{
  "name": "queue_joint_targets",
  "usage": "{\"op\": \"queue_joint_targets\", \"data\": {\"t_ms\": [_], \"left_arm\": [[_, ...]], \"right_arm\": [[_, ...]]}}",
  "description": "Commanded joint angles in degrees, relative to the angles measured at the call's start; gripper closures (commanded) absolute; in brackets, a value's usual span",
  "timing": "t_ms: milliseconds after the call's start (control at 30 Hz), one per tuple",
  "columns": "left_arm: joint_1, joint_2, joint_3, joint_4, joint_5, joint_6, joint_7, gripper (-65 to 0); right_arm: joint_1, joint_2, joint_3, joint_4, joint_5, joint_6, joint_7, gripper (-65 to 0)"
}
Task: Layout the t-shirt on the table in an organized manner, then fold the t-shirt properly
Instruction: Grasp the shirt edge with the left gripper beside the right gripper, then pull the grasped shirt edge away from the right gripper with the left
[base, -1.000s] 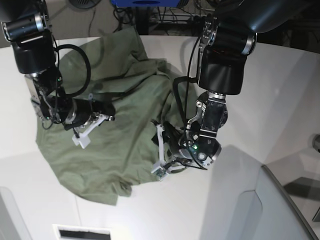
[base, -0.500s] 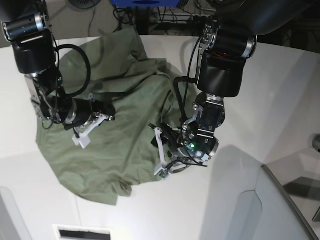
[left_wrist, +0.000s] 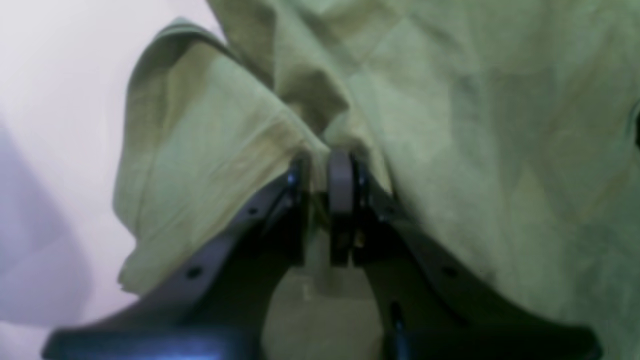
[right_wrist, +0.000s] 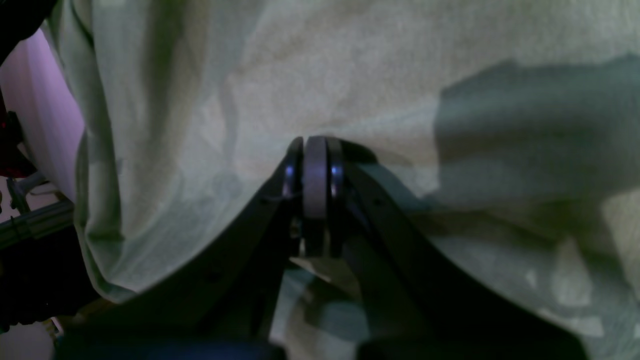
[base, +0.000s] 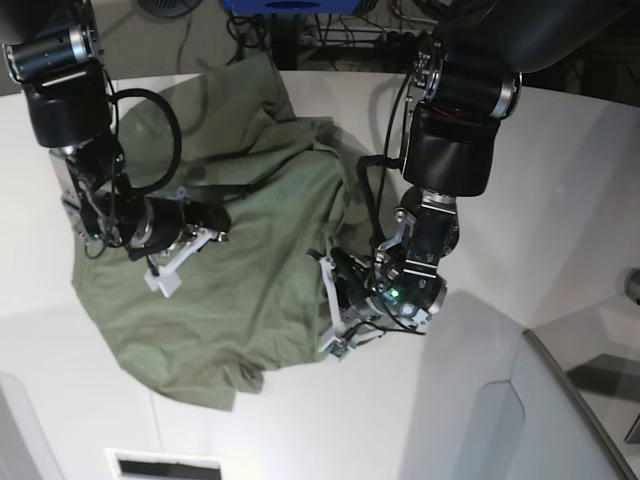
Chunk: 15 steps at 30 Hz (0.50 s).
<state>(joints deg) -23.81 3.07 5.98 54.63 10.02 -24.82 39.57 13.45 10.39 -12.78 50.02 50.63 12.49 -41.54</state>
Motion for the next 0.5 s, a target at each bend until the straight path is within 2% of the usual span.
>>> {"op": "queue_joint_targets", "data": {"t_ms": [0,100,167,367,467], "left_arm": [[-1.73,-0.13,-0.04,0.89,-0.31,0.34,-1.02,-5.9],[-1.73,-0.30,-0.04,0.89,-0.31,0.34,-1.02,-4.9],[-1.55,-1.00,-0.04,0.89,-0.31,0.34,-1.02,0.0],[-1.64,-1.09,-0.04,1.94,-0.31,0.34,-0.76,0.0],[0.03,-2.41,0.04,8.53,-0.22,0.34,-0.23,0.0]], "right_arm": [[0.66,0.29,-0.19,0.31,-1.09,-0.40,-0.53,-2.1],[0.66,0.29,-0.19,0.31,-1.09,-0.40,-0.53,-2.1],[0.66,0.29,-0.19,0.31,-1.09,-0.40,-0.53,-2.1],[0.66,0.29,-0.19,0.31,-1.09,-0.40,-0.53,-2.1],[0.66,0.29,-0.19,0.31,-1.09,-0.40,-0.53,-2.1]]}}
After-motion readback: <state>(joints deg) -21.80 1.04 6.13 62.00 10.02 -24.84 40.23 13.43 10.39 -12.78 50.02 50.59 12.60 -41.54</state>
